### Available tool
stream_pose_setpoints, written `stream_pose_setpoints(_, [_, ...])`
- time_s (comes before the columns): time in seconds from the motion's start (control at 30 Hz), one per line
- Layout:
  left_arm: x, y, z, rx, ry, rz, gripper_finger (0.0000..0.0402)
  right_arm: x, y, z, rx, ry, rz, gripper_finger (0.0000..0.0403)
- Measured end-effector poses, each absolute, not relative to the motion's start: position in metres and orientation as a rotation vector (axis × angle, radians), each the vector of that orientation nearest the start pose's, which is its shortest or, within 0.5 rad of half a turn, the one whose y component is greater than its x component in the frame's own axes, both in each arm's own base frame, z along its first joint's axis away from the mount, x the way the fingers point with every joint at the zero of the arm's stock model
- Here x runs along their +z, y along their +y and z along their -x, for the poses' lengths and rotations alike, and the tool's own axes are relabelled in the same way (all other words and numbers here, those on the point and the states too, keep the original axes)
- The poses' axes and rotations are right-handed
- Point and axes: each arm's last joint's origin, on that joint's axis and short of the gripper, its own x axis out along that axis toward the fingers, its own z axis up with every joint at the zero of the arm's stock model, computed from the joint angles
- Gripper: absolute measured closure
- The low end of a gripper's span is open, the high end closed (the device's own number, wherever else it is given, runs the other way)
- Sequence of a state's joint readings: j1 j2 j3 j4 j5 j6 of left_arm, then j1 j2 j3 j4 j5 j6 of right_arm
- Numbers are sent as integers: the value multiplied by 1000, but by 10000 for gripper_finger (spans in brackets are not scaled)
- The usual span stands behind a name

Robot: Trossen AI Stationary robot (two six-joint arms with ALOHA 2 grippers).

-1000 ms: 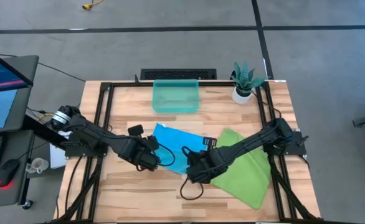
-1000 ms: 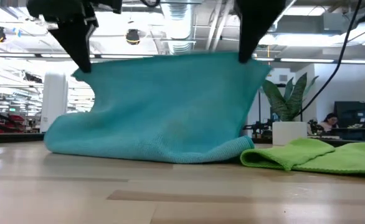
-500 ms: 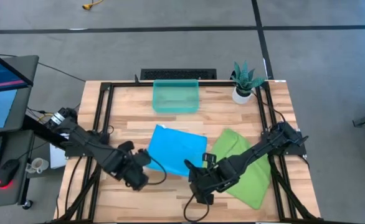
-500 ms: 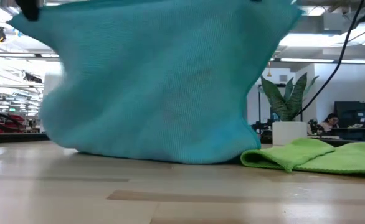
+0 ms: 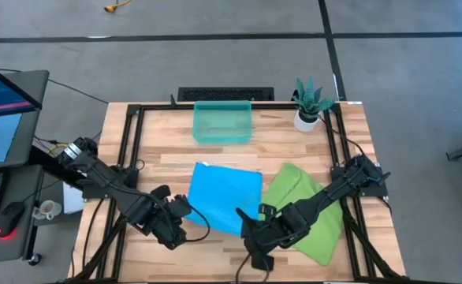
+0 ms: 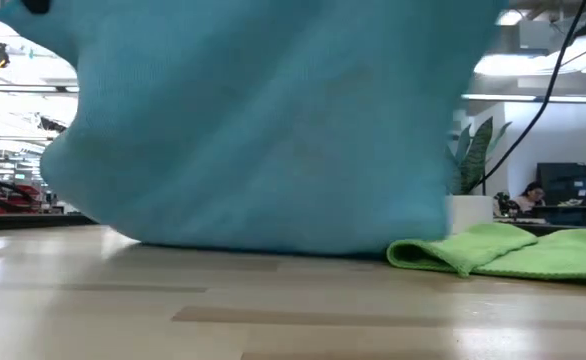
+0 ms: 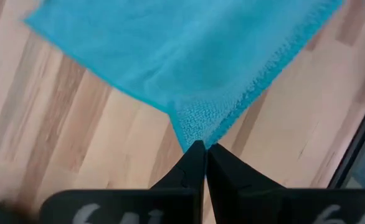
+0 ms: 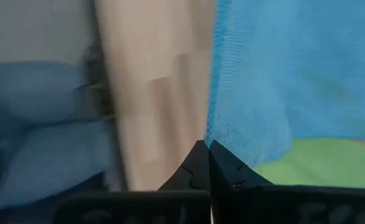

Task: Roll microfiber towels into tight, uniform cylinder then place into a basket
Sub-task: Fold the blue microfiber cloth

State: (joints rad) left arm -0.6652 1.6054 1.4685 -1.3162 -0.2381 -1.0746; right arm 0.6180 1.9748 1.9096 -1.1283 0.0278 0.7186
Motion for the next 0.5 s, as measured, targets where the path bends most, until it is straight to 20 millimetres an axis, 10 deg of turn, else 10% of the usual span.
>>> stream_pose_setpoints(0.5, [299,-171,-236,346,1288,246,402,285,220,-337,4,1319,-201,397])
